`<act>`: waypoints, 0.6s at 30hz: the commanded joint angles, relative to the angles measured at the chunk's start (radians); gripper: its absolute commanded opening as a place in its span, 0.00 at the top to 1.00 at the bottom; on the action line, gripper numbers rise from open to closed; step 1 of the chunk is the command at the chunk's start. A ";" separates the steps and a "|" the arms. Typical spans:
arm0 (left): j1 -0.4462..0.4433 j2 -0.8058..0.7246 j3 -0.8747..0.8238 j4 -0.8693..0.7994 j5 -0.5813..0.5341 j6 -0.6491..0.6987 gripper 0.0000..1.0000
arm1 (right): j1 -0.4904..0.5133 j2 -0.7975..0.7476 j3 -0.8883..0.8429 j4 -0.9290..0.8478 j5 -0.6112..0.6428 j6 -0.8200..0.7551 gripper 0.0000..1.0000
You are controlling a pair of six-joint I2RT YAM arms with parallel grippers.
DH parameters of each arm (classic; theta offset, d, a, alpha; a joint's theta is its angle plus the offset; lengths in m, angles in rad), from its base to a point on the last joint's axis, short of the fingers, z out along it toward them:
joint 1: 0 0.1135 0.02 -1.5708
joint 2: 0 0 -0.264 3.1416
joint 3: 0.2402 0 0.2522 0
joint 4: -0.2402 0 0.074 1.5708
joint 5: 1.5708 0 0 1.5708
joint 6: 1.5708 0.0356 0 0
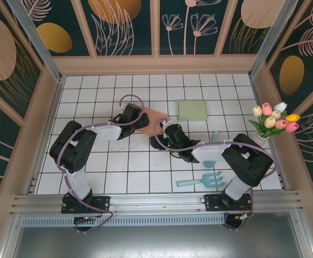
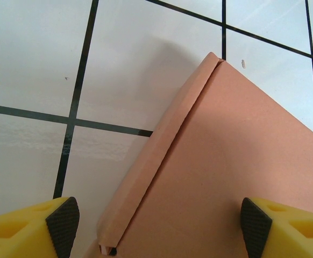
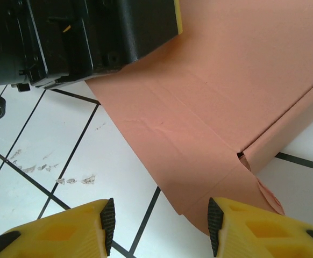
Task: Fold the paper box
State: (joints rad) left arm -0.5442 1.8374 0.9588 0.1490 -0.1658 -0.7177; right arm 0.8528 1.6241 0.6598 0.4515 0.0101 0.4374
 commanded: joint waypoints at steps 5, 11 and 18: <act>0.005 0.006 -0.037 -0.080 -0.046 0.021 0.20 | 0.003 0.053 0.039 0.033 0.036 0.042 0.49; 0.005 0.006 -0.037 -0.081 -0.052 0.025 0.20 | 0.003 0.073 0.049 0.033 0.046 0.046 0.49; 0.005 0.012 -0.042 -0.075 -0.048 0.023 0.20 | -0.002 0.085 0.056 0.045 0.021 0.043 0.49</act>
State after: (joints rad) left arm -0.5442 1.8370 0.9531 0.1585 -0.1692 -0.7177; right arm 0.8528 1.6844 0.6857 0.4679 0.0345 0.4629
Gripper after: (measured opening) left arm 0.796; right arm 0.511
